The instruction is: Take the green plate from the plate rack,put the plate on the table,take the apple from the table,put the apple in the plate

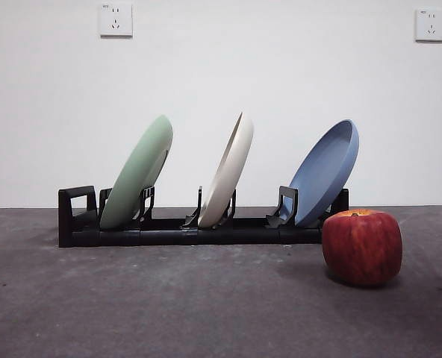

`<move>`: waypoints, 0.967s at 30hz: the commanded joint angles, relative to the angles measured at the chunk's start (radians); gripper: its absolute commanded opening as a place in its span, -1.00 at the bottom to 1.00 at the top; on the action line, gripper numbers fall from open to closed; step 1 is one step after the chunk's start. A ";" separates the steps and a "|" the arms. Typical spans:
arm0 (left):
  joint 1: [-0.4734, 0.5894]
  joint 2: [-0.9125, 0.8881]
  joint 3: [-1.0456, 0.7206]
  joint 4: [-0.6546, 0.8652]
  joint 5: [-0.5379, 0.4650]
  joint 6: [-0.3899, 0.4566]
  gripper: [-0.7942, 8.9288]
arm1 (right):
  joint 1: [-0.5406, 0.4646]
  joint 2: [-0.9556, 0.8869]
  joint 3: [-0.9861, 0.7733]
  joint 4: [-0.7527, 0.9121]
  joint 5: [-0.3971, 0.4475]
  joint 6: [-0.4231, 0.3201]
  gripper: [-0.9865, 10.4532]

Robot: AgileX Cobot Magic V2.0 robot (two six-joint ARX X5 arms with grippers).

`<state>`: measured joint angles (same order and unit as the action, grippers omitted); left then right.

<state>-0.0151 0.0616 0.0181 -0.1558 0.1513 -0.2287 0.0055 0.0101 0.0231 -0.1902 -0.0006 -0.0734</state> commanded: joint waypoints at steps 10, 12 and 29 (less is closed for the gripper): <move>0.003 0.000 -0.007 0.026 0.006 0.009 -0.84 | 0.000 -0.001 -0.008 0.007 -0.001 0.107 -0.82; 0.003 0.000 -0.007 0.028 0.006 -0.017 -0.84 | 0.000 -0.001 -0.008 0.008 -0.001 0.172 -0.82; 0.003 0.090 0.260 0.011 0.120 -0.134 -0.85 | 0.000 0.101 0.311 0.137 -0.104 0.436 -0.83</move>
<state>-0.0151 0.1402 0.2565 -0.1482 0.2604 -0.3534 0.0055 0.0967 0.3069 -0.0578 -0.0944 0.3527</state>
